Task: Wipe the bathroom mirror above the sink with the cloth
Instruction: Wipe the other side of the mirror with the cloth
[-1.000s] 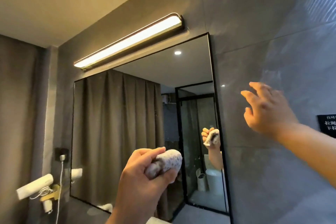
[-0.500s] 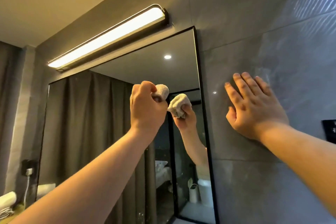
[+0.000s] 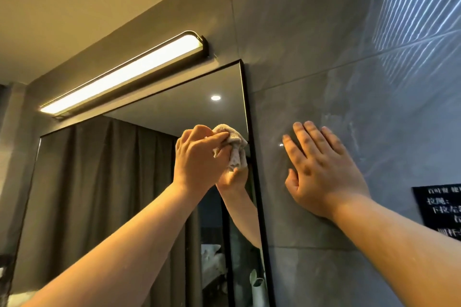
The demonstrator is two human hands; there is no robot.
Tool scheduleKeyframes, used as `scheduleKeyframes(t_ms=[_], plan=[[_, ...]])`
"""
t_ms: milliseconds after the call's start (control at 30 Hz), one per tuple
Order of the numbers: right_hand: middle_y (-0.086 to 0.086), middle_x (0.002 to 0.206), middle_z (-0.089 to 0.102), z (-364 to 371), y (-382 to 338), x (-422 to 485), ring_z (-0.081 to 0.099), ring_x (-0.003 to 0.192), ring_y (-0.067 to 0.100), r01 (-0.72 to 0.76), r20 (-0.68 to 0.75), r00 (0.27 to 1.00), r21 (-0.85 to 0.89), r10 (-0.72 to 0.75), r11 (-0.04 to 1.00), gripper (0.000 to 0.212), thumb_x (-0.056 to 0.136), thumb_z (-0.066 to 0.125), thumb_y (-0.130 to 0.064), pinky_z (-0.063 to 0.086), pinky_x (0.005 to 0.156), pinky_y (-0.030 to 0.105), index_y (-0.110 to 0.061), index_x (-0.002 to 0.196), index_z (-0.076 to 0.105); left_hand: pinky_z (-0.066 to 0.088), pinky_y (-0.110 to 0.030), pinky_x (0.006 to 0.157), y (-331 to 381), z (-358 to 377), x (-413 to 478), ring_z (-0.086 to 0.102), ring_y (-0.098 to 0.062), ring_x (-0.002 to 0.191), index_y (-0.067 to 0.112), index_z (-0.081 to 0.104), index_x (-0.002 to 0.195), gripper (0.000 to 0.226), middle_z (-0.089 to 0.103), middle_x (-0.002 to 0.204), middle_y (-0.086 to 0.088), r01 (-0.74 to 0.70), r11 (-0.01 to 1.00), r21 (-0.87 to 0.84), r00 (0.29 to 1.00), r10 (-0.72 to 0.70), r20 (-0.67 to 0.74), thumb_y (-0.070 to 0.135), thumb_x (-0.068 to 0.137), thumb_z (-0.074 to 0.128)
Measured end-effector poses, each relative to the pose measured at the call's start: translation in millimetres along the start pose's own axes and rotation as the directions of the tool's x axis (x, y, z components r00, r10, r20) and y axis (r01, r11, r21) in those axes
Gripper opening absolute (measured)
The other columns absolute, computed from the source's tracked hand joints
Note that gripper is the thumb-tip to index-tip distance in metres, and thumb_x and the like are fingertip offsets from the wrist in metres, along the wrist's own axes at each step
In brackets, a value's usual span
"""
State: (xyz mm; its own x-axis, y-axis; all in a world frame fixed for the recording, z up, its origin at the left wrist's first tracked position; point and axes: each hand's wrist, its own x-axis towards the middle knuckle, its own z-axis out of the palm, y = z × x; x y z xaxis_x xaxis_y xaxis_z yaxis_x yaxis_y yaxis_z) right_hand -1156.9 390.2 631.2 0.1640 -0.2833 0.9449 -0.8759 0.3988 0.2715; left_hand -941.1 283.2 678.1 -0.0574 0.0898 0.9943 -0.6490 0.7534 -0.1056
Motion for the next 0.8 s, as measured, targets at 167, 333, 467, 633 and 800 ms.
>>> scheduleKeyframes(t_ms=[167, 333, 467, 633, 800], plan=[[0.022, 0.153, 0.038, 1, 0, 0, 0.033, 0.144, 0.037, 0.008, -0.007, 1.000, 0.013, -0.008, 1.000, 0.066, 0.088, 0.033, -0.038, 0.018, 0.118, 0.051, -0.008, 0.145, 0.048, 0.043, -0.030, 0.092, 11, 1, -9, 0.054, -0.024, 0.101, 0.020, 0.072, 0.111, 0.036, 0.057, 0.108, 0.000, -0.029, 0.998, -0.057, 0.998, 0.032, 0.051, 0.033, 0.078, 0.077], [0.022, 0.153, 0.039, 2, 0, 0, 0.034, 0.144, 0.037, 0.011, -0.020, 1.000, 0.022, -0.011, 1.000, 0.065, 0.088, 0.034, -0.038, 0.020, 0.117, 0.051, -0.007, 0.144, 0.048, 0.050, -0.031, 0.086, 13, 9, -23, 0.058, -0.023, 0.092, 0.015, 0.073, 0.107, 0.036, 0.059, 0.103, -0.001, -0.091, 0.991, -0.100, 0.996, 0.093, 0.015, 0.030, 0.074, 0.074], [0.022, 0.153, 0.039, 3, 1, 0, 0.033, 0.144, 0.037, 0.013, -0.020, 1.000, 0.020, -0.012, 1.000, 0.066, 0.088, 0.034, -0.038, 0.021, 0.118, 0.052, -0.008, 0.145, 0.048, 0.043, -0.026, 0.085, 12, 10, -8, 0.053, -0.015, 0.089, 0.015, 0.076, 0.095, 0.024, 0.064, 0.095, -0.001, -0.248, 0.968, -0.035, 0.968, 0.247, -0.038, 0.032, 0.079, 0.069], [0.023, 0.153, 0.038, 2, 1, -1, 0.033, 0.144, 0.038, 0.015, -0.007, 1.000, 0.023, -0.015, 1.000, 0.069, 0.088, 0.031, -0.043, 0.023, 0.118, 0.053, -0.007, 0.145, 0.048, 0.041, -0.015, 0.094, 11, 8, 52, 0.056, -0.024, 0.109, 0.011, 0.070, 0.109, 0.027, 0.058, 0.115, -0.001, -0.093, 0.994, -0.063, 0.995, 0.096, 0.034, 0.026, 0.089, 0.061], [0.021, 0.156, 0.034, 4, 3, -1, 0.029, 0.146, 0.036, 0.024, 0.003, 1.000, 0.002, -0.024, 1.000, 0.076, 0.089, 0.035, -0.059, 0.022, 0.119, 0.052, -0.011, 0.148, 0.043, 0.042, -0.018, 0.098, 16, 13, 67, 0.054, -0.019, 0.117, 0.013, 0.064, 0.123, 0.032, 0.051, 0.134, -0.001, 0.020, 0.996, -0.084, 0.999, -0.016, 0.043, 0.017, 0.092, 0.062]])
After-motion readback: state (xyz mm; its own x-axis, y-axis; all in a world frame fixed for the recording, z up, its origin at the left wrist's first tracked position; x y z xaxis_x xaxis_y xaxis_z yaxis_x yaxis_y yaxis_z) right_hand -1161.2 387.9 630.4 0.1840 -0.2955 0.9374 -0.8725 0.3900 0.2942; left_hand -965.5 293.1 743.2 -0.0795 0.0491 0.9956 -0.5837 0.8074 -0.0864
